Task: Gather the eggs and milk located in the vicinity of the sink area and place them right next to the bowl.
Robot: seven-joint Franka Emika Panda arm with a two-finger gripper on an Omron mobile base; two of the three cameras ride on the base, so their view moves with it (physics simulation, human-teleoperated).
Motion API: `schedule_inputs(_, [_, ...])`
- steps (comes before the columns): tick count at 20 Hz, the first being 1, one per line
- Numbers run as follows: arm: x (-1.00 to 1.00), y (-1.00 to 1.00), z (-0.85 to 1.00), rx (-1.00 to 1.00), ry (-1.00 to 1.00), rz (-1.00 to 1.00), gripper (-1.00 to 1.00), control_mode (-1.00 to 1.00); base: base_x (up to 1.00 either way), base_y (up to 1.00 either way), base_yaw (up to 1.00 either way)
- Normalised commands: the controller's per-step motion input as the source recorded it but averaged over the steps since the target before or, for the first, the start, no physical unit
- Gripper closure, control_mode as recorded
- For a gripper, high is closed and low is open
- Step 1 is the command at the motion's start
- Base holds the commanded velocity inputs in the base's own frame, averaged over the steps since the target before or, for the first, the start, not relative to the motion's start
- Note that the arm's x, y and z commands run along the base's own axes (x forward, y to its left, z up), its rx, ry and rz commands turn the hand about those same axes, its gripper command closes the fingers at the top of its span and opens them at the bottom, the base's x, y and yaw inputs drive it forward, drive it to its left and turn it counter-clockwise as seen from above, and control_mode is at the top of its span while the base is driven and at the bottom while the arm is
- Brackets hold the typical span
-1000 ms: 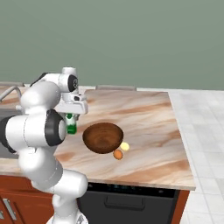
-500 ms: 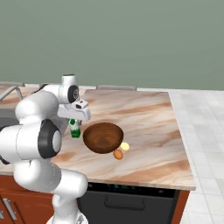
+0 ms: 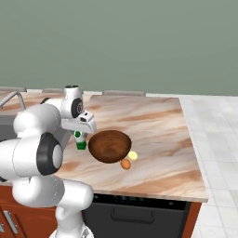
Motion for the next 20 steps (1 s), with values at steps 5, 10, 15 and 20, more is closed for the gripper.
schedule_inputs(5, [0.04, 0.0, -0.11, -0.01, -0.03, -0.1, 1.0, -1.0, 0.0, 0.0, 0.0])
schedule_inputs(10, [0.1, 0.02, 0.0, -0.02, 0.0, -0.17, 1.0, -1.0, 0.0, 0.0, 0.0])
schedule_inputs(15, [0.07, 0.05, 0.0, -0.02, 0.0, -0.24, 1.0, -1.0, 0.0, 0.0, 0.0])
schedule_inputs(20, [0.01, 0.07, -0.18, 0.0, -0.04, -0.37, 1.0, -1.0, 0.0, 0.0, 0.0])
